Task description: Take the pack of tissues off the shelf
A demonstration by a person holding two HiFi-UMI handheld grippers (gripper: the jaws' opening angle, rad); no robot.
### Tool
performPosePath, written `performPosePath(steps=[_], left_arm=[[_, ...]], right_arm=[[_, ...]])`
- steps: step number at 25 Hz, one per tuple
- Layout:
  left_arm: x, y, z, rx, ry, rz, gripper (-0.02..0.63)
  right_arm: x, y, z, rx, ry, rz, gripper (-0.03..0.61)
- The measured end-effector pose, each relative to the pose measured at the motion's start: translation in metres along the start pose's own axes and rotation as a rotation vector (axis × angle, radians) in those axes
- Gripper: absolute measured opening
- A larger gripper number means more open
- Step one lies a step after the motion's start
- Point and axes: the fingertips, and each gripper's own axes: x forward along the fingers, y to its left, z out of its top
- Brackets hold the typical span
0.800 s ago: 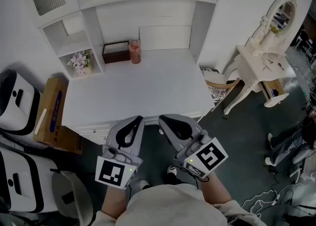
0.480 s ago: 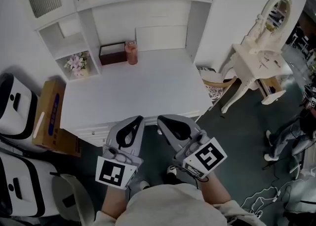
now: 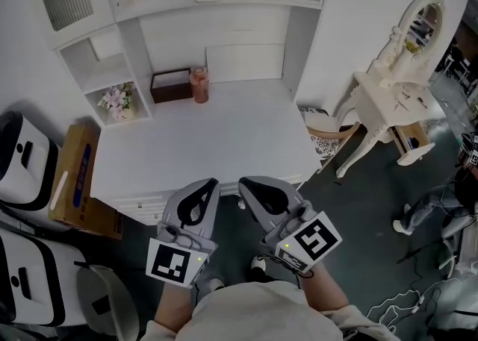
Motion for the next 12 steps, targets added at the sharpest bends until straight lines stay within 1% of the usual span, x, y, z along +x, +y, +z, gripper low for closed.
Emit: performPosePath(steps=[3, 6, 12], left_arm=[[0.01, -0.002, 0.002, 0.01, -0.014, 0.014, 0.002], [0.021, -0.004, 0.001, 0.004, 0.003, 0.031, 0.002], [0.046, -0.015, 0.012, 0.021, -0.03, 0.066, 0.002]], right_arm=[[-0.002, -0.01, 0.003, 0.035, -0.021, 0.023, 0.002], [-0.002, -0.023, 0.006, 0.026, -0.031, 0.035, 0.002], [-0.013, -0.053, 0.015, 0.035, -0.062, 0.056, 0.002]])
